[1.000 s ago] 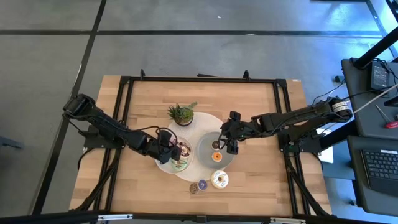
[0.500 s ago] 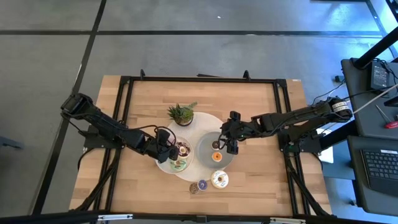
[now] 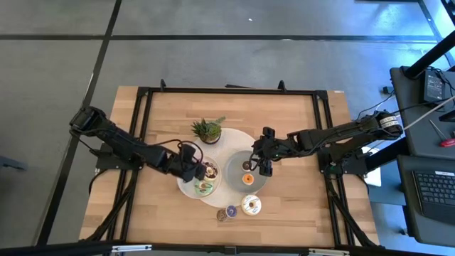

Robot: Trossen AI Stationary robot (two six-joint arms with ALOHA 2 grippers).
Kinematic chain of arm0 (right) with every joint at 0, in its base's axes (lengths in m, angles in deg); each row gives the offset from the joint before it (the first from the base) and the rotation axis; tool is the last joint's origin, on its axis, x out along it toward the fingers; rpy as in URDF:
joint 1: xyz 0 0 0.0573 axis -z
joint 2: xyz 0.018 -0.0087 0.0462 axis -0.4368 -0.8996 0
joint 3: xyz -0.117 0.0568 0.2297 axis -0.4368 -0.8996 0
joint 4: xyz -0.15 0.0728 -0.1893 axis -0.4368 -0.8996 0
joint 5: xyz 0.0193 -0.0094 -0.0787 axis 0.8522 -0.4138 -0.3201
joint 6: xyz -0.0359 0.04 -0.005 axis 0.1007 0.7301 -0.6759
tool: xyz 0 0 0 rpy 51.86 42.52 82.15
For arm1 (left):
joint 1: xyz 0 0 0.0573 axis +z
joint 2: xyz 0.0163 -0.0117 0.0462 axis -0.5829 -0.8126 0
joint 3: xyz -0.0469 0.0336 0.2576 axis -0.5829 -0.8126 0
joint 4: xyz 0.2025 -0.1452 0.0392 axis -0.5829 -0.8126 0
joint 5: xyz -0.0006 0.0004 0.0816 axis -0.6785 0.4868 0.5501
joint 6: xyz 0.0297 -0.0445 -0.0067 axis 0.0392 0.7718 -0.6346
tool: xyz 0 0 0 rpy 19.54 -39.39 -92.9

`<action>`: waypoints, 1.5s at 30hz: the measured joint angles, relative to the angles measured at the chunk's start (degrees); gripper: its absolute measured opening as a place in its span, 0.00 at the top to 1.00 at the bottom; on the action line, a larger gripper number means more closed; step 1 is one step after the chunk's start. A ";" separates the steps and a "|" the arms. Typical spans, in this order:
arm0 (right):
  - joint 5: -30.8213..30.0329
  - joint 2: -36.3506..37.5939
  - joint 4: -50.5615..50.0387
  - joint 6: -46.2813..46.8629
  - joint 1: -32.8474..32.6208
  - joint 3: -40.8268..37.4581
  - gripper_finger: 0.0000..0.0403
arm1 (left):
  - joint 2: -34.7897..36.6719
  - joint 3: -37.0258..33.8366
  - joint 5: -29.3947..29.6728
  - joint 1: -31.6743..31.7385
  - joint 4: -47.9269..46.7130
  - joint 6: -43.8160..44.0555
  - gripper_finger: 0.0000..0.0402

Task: Pick & Place donuts
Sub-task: Put the big black donut onto the white plate, then put the small blue donut onto the gray plate

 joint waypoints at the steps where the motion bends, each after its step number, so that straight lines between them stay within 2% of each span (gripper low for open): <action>1: 0.00 0.00 0.00 0.00 0.00 0.00 0.38 | 0.00 0.00 0.00 0.27 -0.02 -0.32 0.53; 13: 0.00 0.00 0.00 -0.02 0.00 0.00 0.38 | 0.00 0.00 1.57 4.00 0.48 -6.50 0.53; 20: 0.00 0.00 0.01 -0.03 0.00 0.00 0.38 | 0.99 0.00 1.56 4.04 -0.03 -8.26 0.52; 23: 0.32 -0.05 0.04 -0.57 -0.02 0.01 0.38 | 2.51 -0.02 2.59 3.45 0.25 -11.69 0.52; 29: 8.46 -3.26 5.25 -9.35 -1.14 0.09 0.38 | 5.53 0.00 8.80 1.69 1.23 -20.88 0.53; 33: 14.23 -8.46 14.96 -12.79 -2.33 0.09 0.38 | 8.09 0.00 16.61 0.86 1.74 -27.03 0.53; 36: 18.28 -12.93 21.27 -14.45 -3.43 0.09 0.38 | 9.53 0.00 20.22 0.54 2.07 -29.79 0.52; 42: 19.57 -20.95 27.38 -19.32 -5.81 0.07 0.38 | 10.05 0.00 21.11 0.53 2.86 -32.57 0.53; 45: 24.83 -24.25 31.49 -19.10 -6.44 0.04 0.38 | 10.03 0.00 21.07 0.57 3.21 -33.43 0.53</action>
